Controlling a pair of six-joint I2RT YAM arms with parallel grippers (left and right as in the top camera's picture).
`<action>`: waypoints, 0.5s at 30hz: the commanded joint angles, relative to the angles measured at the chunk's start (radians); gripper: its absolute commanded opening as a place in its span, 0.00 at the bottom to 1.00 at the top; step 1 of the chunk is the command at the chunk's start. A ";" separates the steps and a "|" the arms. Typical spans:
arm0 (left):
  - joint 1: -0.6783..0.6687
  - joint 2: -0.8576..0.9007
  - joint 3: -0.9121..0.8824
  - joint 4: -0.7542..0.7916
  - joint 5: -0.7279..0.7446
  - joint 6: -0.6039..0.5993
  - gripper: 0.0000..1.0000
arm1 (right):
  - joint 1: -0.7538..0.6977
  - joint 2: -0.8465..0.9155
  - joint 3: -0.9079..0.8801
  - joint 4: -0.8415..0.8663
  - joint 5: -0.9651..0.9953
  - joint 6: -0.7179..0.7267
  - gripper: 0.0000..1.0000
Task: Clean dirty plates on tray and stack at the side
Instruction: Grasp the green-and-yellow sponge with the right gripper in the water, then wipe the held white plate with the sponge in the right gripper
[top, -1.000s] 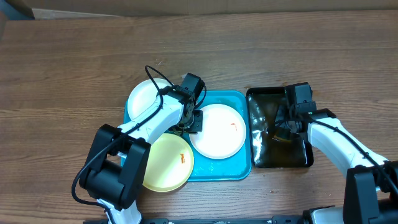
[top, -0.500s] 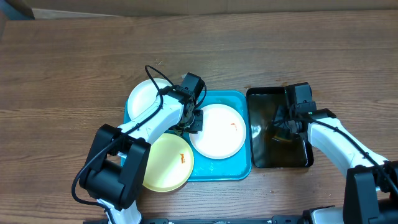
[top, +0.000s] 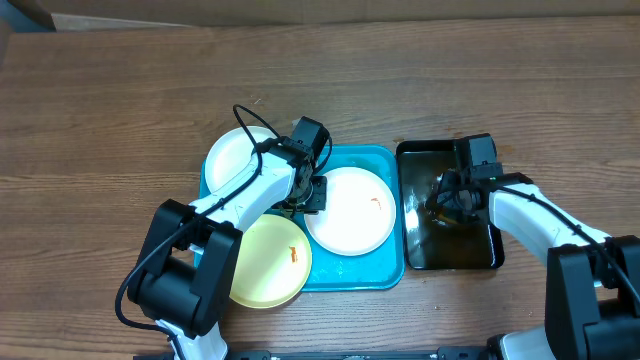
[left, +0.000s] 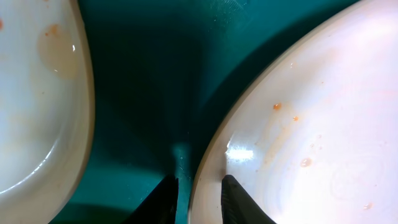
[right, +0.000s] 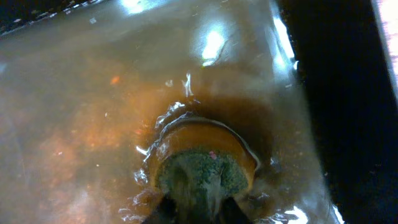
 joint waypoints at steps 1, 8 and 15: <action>-0.003 -0.004 -0.002 0.003 0.003 0.003 0.26 | -0.001 -0.003 0.062 -0.060 -0.054 -0.007 0.38; -0.003 -0.004 -0.002 0.010 0.003 0.003 0.20 | -0.001 -0.005 0.133 -0.261 -0.064 -0.007 0.38; -0.003 -0.004 -0.002 0.012 0.003 -0.008 0.10 | -0.001 -0.005 0.123 -0.274 -0.077 -0.008 0.05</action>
